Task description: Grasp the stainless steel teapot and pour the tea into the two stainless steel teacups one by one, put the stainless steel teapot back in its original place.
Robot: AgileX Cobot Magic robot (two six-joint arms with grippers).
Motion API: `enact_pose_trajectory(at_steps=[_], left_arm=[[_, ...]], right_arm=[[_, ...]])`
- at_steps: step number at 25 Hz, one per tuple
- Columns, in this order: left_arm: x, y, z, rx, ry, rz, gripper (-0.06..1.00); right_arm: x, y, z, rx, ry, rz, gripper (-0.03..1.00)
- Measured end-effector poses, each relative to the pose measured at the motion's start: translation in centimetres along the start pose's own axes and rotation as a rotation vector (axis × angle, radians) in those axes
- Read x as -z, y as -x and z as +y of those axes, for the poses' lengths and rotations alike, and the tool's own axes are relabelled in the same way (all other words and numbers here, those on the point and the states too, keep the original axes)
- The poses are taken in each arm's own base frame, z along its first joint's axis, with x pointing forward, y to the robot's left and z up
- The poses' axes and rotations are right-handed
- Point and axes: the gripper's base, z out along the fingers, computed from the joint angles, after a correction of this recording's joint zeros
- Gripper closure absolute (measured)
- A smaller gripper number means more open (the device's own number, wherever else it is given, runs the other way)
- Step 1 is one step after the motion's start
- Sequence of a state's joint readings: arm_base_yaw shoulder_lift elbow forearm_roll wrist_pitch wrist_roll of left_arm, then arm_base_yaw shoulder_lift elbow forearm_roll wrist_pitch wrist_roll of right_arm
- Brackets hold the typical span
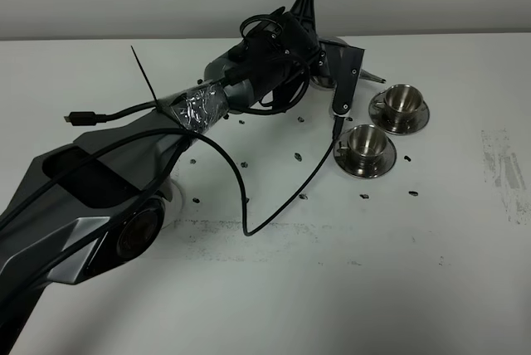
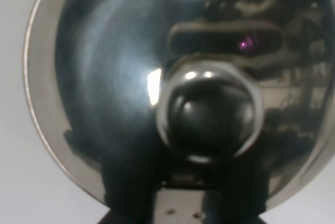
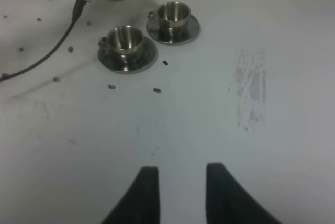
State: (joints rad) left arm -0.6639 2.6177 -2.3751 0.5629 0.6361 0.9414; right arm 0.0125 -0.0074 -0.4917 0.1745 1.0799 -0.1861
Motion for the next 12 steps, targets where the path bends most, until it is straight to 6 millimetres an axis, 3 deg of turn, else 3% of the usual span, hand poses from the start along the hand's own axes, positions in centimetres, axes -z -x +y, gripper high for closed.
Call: enact_pose_trajectory(at_steps=[12], left_arm=[[0.48,0.99,0.27,-0.007,0.049,0.008,0.77]], right_arm=[[0.0,0.0,0.0,0.0,0.0,0.0,0.73]])
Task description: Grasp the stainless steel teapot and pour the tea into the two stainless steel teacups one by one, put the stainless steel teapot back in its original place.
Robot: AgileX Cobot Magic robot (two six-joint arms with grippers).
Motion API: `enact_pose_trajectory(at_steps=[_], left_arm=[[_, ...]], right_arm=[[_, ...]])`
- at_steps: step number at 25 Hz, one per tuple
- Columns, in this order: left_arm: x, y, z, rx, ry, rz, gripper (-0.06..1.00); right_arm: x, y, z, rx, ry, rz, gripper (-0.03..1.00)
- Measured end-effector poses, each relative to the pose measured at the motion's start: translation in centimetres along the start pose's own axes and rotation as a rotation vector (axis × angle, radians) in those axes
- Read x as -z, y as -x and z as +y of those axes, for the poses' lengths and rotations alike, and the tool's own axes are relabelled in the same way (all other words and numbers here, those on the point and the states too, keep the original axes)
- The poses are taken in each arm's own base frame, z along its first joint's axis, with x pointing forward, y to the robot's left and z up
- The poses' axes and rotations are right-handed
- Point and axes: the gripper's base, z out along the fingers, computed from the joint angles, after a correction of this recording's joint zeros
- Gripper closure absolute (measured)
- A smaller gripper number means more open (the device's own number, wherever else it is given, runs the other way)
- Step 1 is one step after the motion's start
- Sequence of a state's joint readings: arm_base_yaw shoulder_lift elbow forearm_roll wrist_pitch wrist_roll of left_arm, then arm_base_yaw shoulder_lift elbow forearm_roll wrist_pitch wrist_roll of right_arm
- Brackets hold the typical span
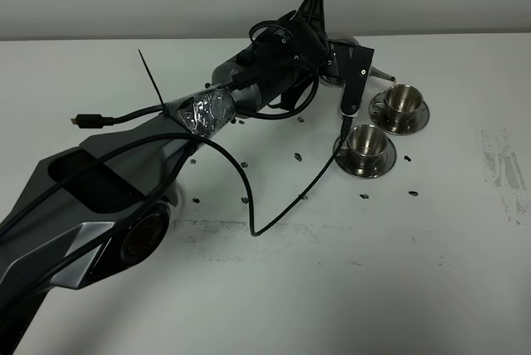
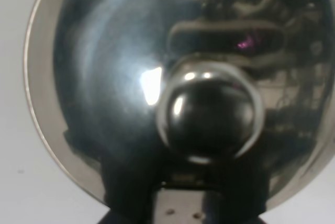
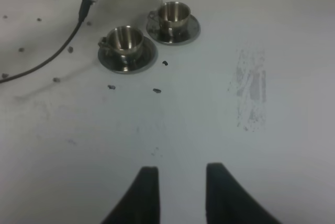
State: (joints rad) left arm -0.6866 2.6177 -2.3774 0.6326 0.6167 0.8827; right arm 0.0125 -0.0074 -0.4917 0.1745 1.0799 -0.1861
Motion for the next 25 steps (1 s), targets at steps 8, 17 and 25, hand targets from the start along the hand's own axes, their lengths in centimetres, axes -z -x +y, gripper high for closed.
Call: enact_pose_trajectory(at_steps=[8,17,25], left_arm=[[-0.1,0.2,0.0,-0.011,0.019,0.006,0.77],[-0.4,0.9,-0.5,-0.029,0.023,-0.004,0.77],[-0.6,1.5,-0.9,-0.04,0.04,-0.005,0.77]], right_arm=[[0.0,0.0,0.0,0.0,0.0,0.0,0.73],[0.0,0.0,0.0,0.0,0.0,0.0,0.73],[0.0,0.0,0.0,0.0,0.0,0.0,0.73]])
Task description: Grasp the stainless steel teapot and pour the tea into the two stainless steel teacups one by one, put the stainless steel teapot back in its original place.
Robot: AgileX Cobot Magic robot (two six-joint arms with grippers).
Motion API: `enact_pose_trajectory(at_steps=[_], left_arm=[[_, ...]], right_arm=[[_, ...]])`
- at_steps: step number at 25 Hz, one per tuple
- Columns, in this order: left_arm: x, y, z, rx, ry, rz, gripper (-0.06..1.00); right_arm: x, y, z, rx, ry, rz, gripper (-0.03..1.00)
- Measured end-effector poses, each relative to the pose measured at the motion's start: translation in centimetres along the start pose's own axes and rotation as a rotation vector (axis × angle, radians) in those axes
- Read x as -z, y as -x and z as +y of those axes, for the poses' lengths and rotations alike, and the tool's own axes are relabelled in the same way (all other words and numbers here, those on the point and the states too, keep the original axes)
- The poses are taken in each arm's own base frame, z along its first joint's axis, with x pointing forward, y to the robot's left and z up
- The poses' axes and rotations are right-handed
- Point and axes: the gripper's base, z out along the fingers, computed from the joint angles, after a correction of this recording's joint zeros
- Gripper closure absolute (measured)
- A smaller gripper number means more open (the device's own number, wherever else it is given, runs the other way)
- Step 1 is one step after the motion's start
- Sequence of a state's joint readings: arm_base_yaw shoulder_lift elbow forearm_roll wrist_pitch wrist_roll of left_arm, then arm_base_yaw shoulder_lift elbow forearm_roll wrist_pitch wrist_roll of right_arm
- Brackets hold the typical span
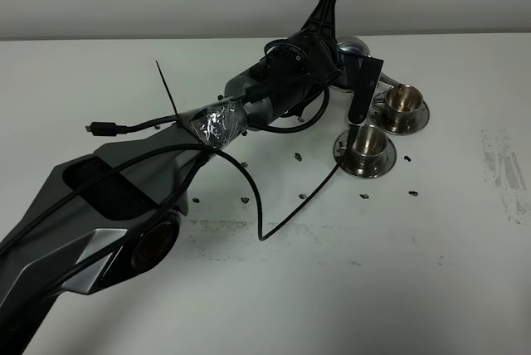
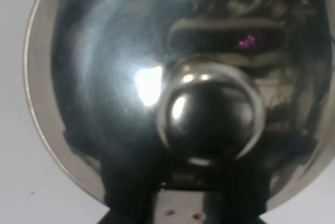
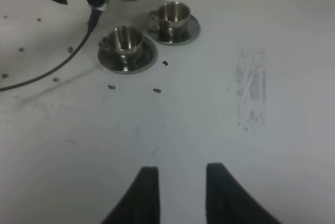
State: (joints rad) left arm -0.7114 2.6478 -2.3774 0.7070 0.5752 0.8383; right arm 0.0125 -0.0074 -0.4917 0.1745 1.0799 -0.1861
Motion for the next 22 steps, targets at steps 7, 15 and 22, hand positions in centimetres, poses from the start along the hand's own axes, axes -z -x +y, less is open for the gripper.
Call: enact_pose_trajectory(at_steps=[7,15,22], left_arm=[[-0.26,0.07,-0.2,-0.01,0.011,0.013,0.77],[-0.08,0.48,-0.05,-0.031,0.035,0.011,0.77],[-0.07,0.35,0.1,-0.058,0.051,0.026,0.77]], right_arm=[[0.0,0.0,0.0,0.0,0.0,0.0,0.73],[0.0,0.0,0.0,0.0,0.0,0.0,0.73],[0.0,0.0,0.0,0.0,0.0,0.0,0.73]])
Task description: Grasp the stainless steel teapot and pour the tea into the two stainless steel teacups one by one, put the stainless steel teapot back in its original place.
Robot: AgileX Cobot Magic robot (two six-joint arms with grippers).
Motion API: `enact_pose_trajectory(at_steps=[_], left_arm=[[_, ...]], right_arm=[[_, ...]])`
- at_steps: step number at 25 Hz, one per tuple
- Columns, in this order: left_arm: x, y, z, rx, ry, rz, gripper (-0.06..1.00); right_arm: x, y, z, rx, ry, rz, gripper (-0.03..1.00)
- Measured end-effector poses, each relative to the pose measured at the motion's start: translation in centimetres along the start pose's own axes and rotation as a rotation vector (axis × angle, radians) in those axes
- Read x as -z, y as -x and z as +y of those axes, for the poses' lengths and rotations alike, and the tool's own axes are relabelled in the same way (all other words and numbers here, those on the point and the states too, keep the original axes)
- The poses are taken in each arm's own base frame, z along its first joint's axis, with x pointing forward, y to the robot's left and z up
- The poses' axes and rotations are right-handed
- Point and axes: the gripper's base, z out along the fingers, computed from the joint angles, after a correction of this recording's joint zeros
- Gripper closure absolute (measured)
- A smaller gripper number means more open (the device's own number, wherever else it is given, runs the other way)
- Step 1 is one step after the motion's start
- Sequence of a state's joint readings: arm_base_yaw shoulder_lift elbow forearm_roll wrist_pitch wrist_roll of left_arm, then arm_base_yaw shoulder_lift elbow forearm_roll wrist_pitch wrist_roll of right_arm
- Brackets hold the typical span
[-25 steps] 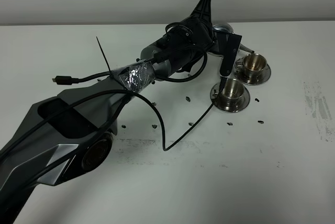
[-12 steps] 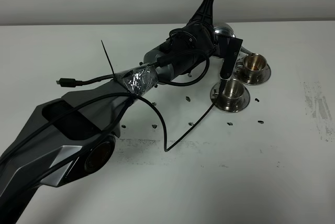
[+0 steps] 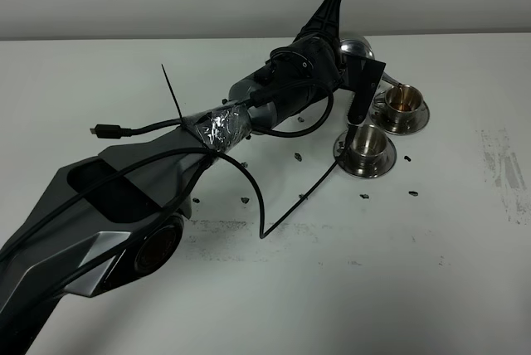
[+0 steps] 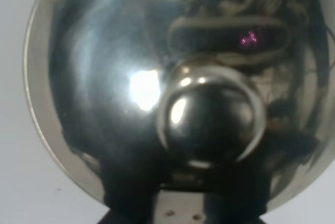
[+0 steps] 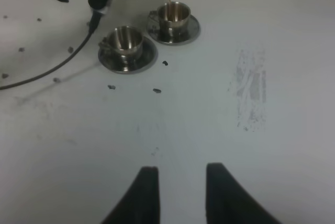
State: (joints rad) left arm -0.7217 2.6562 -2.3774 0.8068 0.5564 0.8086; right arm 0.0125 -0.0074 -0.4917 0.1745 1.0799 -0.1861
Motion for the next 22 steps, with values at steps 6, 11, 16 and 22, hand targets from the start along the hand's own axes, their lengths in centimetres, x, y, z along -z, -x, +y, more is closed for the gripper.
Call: enact_pose_trajectory(at_steps=[6,11,16,22], left_arm=[[0.0,-0.03,0.1,-0.013,0.011,0.003,0.77],[0.0,-0.05,0.24,-0.029,0.026,0.006,0.77],[0.0,-0.05,0.26,-0.03,0.028,0.006,0.77],[0.01,-0.02,0.31,-0.031,0.034,0.003,0.77]], right_arm=[[0.0,0.0,0.0,0.0,0.0,0.0,0.73],[0.0,0.0,0.0,0.0,0.0,0.0,0.73],[0.0,0.0,0.0,0.0,0.0,0.0,0.73],[0.0,0.0,0.0,0.0,0.0,0.0,0.73]])
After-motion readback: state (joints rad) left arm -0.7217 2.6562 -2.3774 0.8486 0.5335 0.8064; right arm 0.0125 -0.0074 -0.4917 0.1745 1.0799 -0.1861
